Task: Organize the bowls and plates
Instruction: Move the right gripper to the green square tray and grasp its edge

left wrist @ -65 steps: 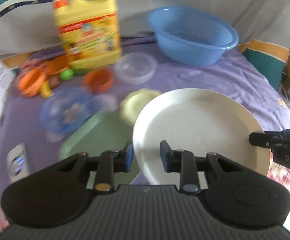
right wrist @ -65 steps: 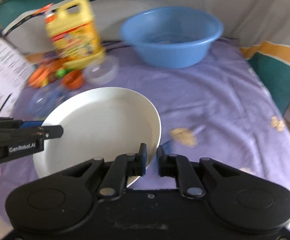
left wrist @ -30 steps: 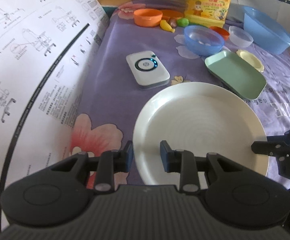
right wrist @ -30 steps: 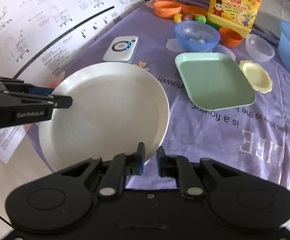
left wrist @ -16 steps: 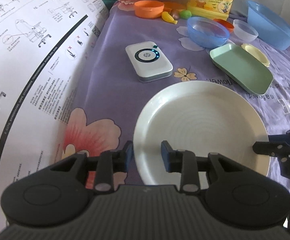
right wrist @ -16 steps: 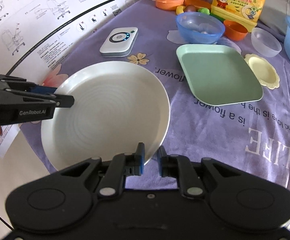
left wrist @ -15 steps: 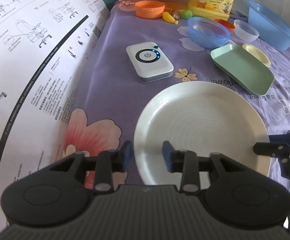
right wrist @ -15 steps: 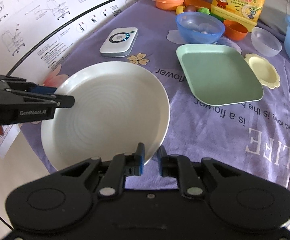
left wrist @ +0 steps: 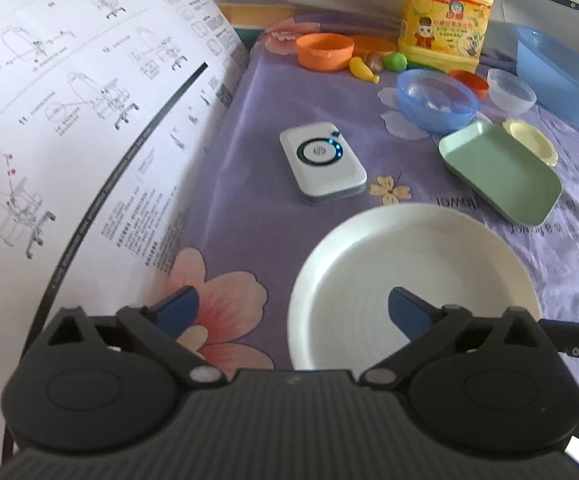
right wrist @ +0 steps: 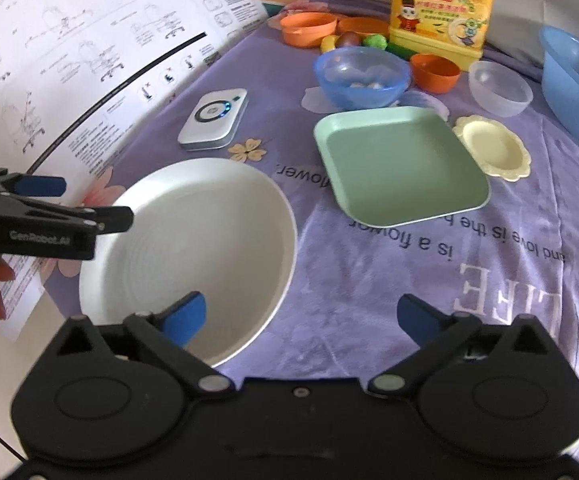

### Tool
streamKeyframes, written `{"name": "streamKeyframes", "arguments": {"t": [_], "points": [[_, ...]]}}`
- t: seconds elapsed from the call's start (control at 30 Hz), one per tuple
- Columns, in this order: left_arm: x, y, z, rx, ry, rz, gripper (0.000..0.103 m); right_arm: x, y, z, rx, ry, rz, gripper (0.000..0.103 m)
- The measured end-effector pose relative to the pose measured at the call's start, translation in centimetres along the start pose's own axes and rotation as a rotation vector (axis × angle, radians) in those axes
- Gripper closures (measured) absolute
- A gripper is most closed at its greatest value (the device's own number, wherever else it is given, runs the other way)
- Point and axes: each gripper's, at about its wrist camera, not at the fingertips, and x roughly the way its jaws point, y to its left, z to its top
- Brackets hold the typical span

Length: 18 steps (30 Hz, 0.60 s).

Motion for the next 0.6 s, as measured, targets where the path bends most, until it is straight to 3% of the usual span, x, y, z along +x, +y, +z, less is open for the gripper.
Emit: {"name": "streamKeyframes", "arguments": {"t": [0.33, 0.57, 0.6], "points": [[-1.7, -1.8, 2.4, -0.025, -0.048, -0.049, 0.000, -1.7, -5.3, 0.2, 0.102, -0.051, -0.042, 0.000], [-0.5, -5.5, 4.7, -0.009, -0.039, -0.102, 0.000, -2.5, -10.4, 1.6, 0.208, -0.110, -0.064, 0.000], [-0.2, -6.1, 5.1, -0.007, -0.037, -0.108, 0.000, -2.4, -11.1, 1.9, 0.218, -0.122, -0.069, 0.004]]}}
